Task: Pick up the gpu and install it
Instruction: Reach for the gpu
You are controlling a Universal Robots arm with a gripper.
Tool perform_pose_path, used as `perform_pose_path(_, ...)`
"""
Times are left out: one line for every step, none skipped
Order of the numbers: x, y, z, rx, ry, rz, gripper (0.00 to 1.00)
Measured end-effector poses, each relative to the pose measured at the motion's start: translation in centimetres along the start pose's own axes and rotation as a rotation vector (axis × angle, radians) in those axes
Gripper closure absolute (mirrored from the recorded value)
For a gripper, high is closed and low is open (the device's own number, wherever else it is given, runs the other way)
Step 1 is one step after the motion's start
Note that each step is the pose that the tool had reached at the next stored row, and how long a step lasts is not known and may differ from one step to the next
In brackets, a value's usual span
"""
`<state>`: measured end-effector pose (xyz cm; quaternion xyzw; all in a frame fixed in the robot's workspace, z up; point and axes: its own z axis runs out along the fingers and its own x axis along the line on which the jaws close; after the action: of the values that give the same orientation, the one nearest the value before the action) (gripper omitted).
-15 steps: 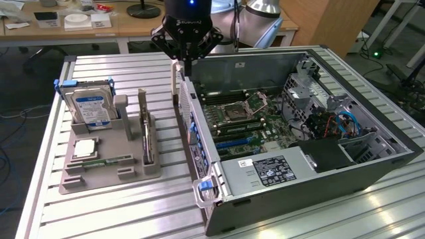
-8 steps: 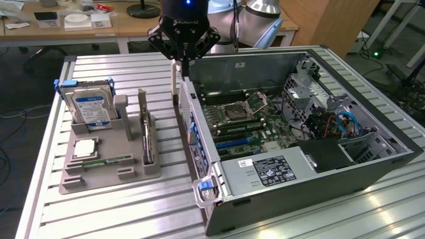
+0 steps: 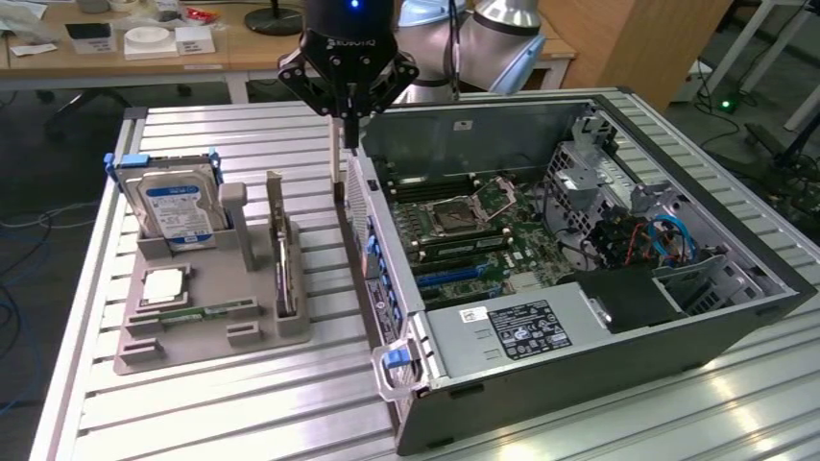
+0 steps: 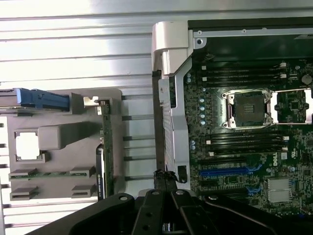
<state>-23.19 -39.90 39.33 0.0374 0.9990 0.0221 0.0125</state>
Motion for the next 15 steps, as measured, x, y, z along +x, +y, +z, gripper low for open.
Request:
perform_pose_path(0.1,-0.01,0.0,0.0,0.0,0.0,0.89)
perform_pose_path(0.2,-0.01,0.0,0.0,-0.0001,0.0,0.89)
perform_pose_path(0.2,-0.02,0.0,-0.0001,-0.0001,0.0,0.89)
perform_pose_path(0.3,-0.02,-0.01,0.0,0.0,0.0,0.89)
perform_pose_path(0.4,-0.03,-0.01,0.0,-0.0001,0.0,0.89)
perform_pose_path(0.5,-0.04,-0.01,0.0,0.0,0.0,0.89)
perform_pose_path(0.5,-0.04,-0.01,0.0,0.0,0.0,0.89)
perform_pose_path(0.6,-0.05,-0.01,-0.0001,0.0,0.0,0.89)
perform_pose_path(0.7,-0.05,-0.02,0.0,0.0,0.0,0.89)
perform_pose_path(0.8,-0.06,-0.02,-0.0001,-0.0001,0.0,0.89)
perform_pose_path(0.8,-0.07,-0.02,0.0,0.0,0.0,0.89)
perform_pose_path(0.9,-0.07,-0.02,-0.0001,-0.0001,0.0,0.89)
perform_pose_path(1.0,-0.08,-0.02,0.0,0.0,0.0,0.89)
perform_pose_path(1.1,-0.08,-0.02,-0.0001,-0.0001,0.0,0.89)
perform_pose_path(1.1,-0.09,-0.03,-0.0001,-0.0001,0.0,0.89)
